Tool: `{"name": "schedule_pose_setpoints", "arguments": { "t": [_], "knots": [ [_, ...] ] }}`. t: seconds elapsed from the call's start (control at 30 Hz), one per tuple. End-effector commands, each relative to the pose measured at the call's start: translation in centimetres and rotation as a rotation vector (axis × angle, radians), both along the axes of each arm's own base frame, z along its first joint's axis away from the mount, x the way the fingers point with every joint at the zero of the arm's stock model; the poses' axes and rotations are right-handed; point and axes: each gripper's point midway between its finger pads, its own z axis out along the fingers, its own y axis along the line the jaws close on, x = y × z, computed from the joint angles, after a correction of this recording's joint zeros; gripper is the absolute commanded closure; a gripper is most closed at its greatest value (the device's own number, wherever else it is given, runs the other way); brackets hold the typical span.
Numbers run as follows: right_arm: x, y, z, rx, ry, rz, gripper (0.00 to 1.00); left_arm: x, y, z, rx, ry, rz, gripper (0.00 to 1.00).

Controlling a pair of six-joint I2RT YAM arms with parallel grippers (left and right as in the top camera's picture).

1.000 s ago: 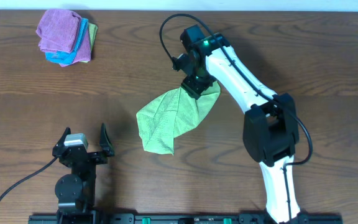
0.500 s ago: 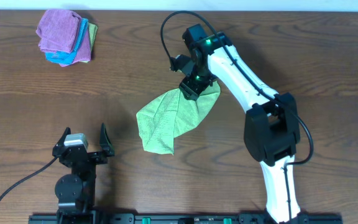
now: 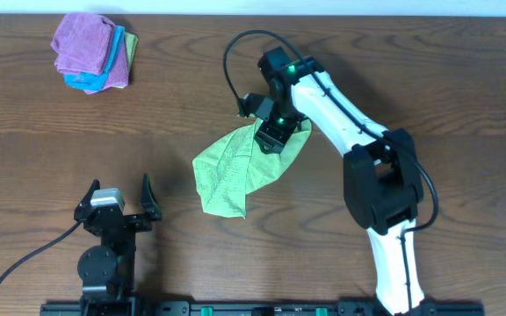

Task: Fold the cloth
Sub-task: 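Lower the green cloth onto the table center with the right gripper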

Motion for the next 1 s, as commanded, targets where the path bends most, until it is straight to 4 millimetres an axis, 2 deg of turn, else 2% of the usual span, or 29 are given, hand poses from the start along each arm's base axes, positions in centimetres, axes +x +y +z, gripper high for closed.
{"name": "schedule_pose_setpoints", "arguments": {
  "t": [0.0, 0.03, 0.2, 0.33, 0.4, 0.47, 0.6, 0.97],
  "knots": [
    [-0.8, 1.6, -0.2, 0.022, 0.002, 0.057, 0.83, -0.1, 0.3, -2.0, -0.001, 0.060, 0.017, 0.05],
    [-0.9, 1.8, -0.2, 0.021, 0.004, 0.053, 0.99, -0.1, 0.3, -2.0, -0.001, 0.060, 0.017, 0.04],
    [-2.2, 2.3, -0.1, -0.004, 0.054, -0.030, 0.99, -0.1, 0.3, -2.0, -0.001, 0.060, 0.017, 0.05],
    [-4.2, 2.1, 0.8, -0.061, 0.140, -0.151, 0.99, -0.1, 0.3, -2.0, -0.001, 0.060, 0.017, 0.05],
    [-4.9, 1.3, 1.1, -0.116, 0.163, -0.212, 0.99, -0.1, 0.3, -2.0, -0.001, 0.060, 0.017, 0.05],
    [-5.7, -0.4, 1.3, -0.210, 0.185, -0.288, 0.99, -0.1, 0.3, -2.0, -0.001, 0.060, 0.017, 0.05],
    [-7.7, -1.6, 1.8, -0.275, 0.258, -0.285, 0.99, -0.1, 0.3, -2.0, -0.001, 0.060, 0.017, 0.05],
    [-7.9, -1.2, 2.2, -0.268, 0.247, -0.261, 0.98, -0.1, 0.3, -2.0, -0.001, 0.060, 0.017, 0.05]
  ]
}}
